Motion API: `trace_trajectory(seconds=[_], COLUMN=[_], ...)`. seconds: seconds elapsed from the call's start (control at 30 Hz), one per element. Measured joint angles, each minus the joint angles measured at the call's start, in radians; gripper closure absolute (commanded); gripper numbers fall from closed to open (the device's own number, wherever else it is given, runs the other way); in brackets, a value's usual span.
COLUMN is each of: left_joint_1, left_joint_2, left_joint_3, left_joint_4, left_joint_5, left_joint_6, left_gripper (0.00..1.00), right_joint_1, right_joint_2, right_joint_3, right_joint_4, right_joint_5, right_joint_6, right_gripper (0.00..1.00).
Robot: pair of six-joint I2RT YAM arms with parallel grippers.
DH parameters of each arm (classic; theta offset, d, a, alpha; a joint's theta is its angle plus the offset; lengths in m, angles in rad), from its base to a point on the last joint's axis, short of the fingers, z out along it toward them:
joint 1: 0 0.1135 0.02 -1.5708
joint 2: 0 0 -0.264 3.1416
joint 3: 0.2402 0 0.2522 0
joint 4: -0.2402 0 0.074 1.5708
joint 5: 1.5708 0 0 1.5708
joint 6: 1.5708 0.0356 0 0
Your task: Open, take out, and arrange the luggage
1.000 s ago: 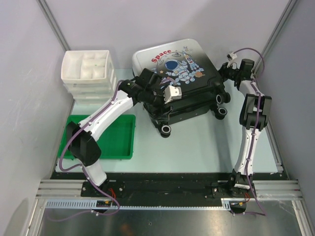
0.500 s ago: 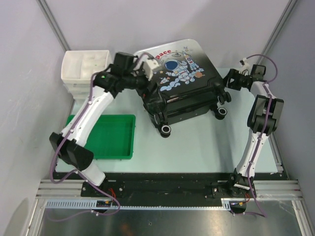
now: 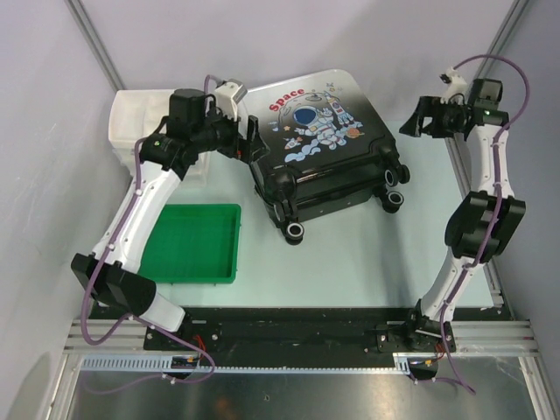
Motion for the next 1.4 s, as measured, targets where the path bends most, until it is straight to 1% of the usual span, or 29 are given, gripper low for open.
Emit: trace_trajectory(seconds=[0.17, 0.3, 0.33, 0.6, 0.73, 0.97, 1.1, 1.17, 1.3, 1.4], left_joint_1=[0.01, 0.01, 0.01, 0.01, 0.01, 0.01, 0.01, 0.01, 0.01, 0.01], left_joint_2=[0.0, 0.0, 0.0, 0.0, 0.0, 0.0, 0.0, 0.0, -0.001, -0.002], left_joint_3=[-0.044, -0.058, -0.063, -0.105, -0.128, -0.146, -0.148, -0.153, -0.182, -0.206], left_joint_4=[0.016, 0.022, 0.026, 0.042, 0.055, 0.082, 0.088, 0.1, 0.114, 0.123], left_joint_5=[-0.095, -0.137, -0.144, -0.196, -0.218, -0.217, -0.218, -0.219, -0.22, -0.22], left_joint_6=[-0.094, -0.141, -0.151, -0.191, -0.193, -0.197, -0.199, -0.198, -0.196, -0.195], left_gripper=[0.0, 0.0, 0.0, 0.0, 0.0, 0.0, 0.0, 0.0, 0.0, 0.0], right_joint_1=[0.124, 0.228, 0.244, 0.29, 0.28, 0.227, 0.209, 0.196, 0.123, 0.074], right_joint_2=[-0.126, -0.157, -0.157, -0.193, -0.196, -0.183, -0.183, -0.185, -0.189, -0.19], right_joint_3=[-0.04, -0.098, -0.112, -0.146, -0.147, -0.128, -0.127, -0.114, -0.105, -0.102], right_joint_4=[-0.097, -0.144, -0.146, -0.127, -0.138, -0.21, -0.241, -0.285, -0.446, -0.498], right_joint_5=[0.082, 0.191, 0.231, 0.344, 0.341, 0.239, 0.202, 0.176, 0.183, 0.188], right_joint_6=[-0.097, -0.154, -0.163, -0.166, -0.167, -0.18, -0.205, -0.233, -0.306, -0.328], right_gripper=[0.03, 0.02, 0.02, 0.04, 0.01, 0.02, 0.0, 0.0, 0.0, 0.0])
